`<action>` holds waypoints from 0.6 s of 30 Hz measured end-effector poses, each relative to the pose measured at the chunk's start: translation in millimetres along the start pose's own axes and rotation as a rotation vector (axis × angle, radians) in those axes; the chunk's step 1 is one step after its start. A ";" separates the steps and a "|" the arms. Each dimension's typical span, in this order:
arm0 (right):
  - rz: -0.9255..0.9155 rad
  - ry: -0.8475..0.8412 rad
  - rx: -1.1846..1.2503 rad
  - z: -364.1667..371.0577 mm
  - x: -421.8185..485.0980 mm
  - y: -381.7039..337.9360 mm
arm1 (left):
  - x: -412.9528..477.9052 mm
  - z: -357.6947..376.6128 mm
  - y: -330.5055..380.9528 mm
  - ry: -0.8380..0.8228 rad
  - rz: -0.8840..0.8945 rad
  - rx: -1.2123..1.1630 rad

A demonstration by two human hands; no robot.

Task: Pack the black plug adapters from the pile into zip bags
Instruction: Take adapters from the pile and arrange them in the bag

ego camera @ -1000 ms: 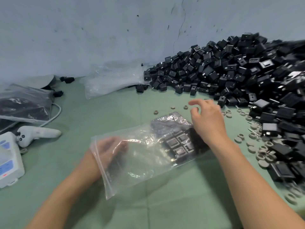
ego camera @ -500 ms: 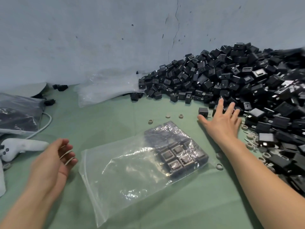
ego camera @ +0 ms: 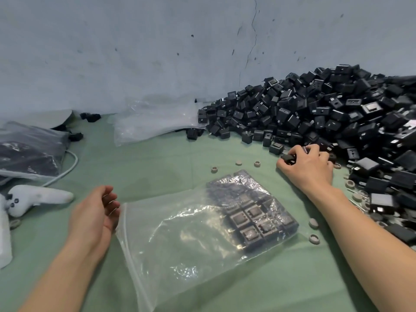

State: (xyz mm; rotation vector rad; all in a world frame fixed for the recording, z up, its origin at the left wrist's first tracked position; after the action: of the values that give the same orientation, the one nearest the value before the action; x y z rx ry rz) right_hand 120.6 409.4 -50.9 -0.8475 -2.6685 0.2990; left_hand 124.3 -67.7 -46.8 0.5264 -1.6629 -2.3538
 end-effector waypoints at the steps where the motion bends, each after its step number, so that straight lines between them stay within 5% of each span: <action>1: -0.017 -0.006 -0.004 -1.1 -2.1 -1.2 | -0.7 -1.9 0.2 -0.003 -0.002 -0.013; 7: -0.105 -0.326 -0.058 -13.4 -5.0 -12.1 | -3.7 -12.2 1.8 -0.029 -0.023 -0.047; 11: -0.097 -0.412 0.167 -27.2 -14.0 -22.1 | -10.0 -17.5 2.3 -0.019 -0.046 -0.039; 15: 0.080 -0.335 1.026 -56.8 -38.1 -29.8 | -19.0 -21.7 6.9 -0.004 -0.061 -0.053; 18: 0.332 -0.668 1.907 -58.0 -77.5 -54.4 | -26.0 -24.1 13.5 0.007 -0.048 -0.085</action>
State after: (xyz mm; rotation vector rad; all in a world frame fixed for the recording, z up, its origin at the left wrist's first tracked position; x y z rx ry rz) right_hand 173.1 325.9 0.0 -0.3848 -1.2429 2.7588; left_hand 157.3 -83.4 -37.0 0.5629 -1.5563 -2.4410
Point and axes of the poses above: each hand's wrist, its own x-axis towards the middle knuckle, its own z-axis out of the palm, y = z × x, the point moved 6 cm from there along x, towards the middle knuckle, and after that the axes turned 2 degrees about z, right-handed, at the moved point
